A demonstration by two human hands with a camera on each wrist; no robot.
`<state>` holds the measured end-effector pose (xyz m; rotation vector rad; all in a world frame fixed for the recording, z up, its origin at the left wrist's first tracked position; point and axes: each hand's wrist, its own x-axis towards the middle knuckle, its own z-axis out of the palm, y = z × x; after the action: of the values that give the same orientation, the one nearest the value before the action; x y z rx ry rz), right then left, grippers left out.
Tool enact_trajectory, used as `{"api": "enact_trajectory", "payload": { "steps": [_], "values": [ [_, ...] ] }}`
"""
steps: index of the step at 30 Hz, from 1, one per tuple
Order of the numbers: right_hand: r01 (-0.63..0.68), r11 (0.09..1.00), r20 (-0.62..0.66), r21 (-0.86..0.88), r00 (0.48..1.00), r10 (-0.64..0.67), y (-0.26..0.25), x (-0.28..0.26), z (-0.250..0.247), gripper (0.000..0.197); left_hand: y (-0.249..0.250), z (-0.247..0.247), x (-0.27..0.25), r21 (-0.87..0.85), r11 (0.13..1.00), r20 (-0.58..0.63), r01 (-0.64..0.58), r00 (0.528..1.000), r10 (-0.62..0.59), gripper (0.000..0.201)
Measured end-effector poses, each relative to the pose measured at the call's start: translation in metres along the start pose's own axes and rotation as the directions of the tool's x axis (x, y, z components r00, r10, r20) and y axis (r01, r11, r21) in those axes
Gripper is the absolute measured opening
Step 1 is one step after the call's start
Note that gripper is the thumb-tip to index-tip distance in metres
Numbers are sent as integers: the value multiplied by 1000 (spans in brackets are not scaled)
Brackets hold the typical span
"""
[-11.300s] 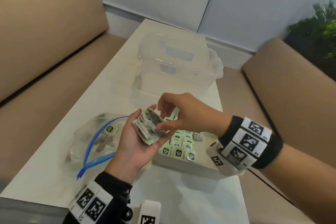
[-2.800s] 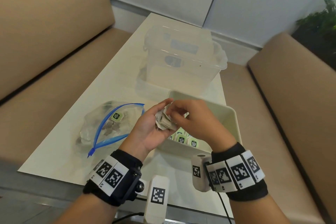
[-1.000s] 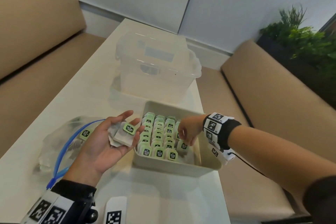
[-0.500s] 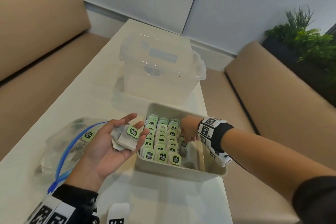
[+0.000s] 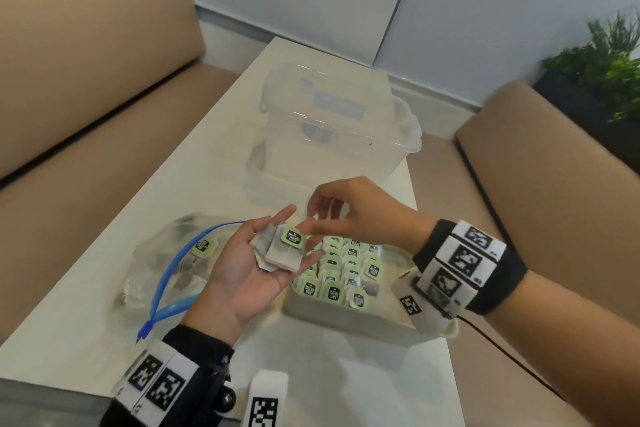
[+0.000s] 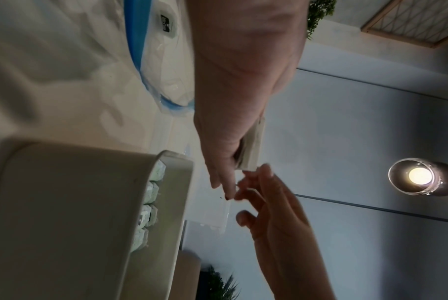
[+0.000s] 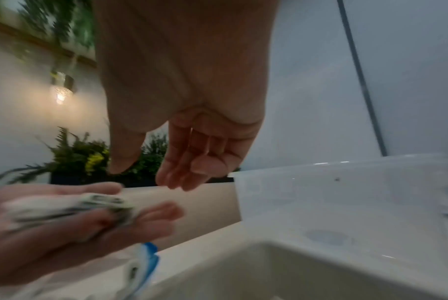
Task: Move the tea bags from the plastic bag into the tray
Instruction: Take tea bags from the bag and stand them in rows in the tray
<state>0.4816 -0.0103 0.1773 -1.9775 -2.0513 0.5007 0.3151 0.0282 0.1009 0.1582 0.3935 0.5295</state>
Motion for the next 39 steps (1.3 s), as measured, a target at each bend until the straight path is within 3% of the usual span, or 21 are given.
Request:
{"api": "enact_trajectory", "payload": {
  "steps": [2,5,9,12,17,22,25,29,33,39],
  "values": [
    [4,1000,50,-28,999,-2,-12,-2,11,37,-1,1,0,-1,1000,32,-3,999,3,63],
    [1,1000,7,-30,1000,-1,-12,-2,24,43,-5,-1,0,-59,998,113,26,993,-19,70],
    [-48,998,-78,52,996,52,-12,-6,22,38,-7,-1,0,-9,1000,28,27,999,-27,36],
    [-74,992,-122,102,989,86,-8,-7,18,34,-10,-1,-1,-3,999,17,53,998,-53,34],
    [10,989,-192,149,981,19,-7,-15,2,10,-12,0,-1,9,997,29,75,997,-75,43],
    [118,990,-274,81,957,-92,-24,-29,-38,10,-10,-1,1,11,996,31,90,995,-91,30],
    [85,996,-250,31,965,-75,-36,-38,-63,11,-10,-1,2,39,995,43,92,995,-93,35],
    [32,992,-163,121,986,-12,-39,-44,-82,16,-12,1,2,47,994,48,98,994,-100,39],
    [37,999,-131,11,991,-35,-34,-43,-82,17,-14,10,0,84,990,53,109,992,-114,36],
    [54,997,-53,-56,997,-57,-23,-34,-68,18,-18,37,-4,300,952,28,60,997,-72,33]
  ]
}}
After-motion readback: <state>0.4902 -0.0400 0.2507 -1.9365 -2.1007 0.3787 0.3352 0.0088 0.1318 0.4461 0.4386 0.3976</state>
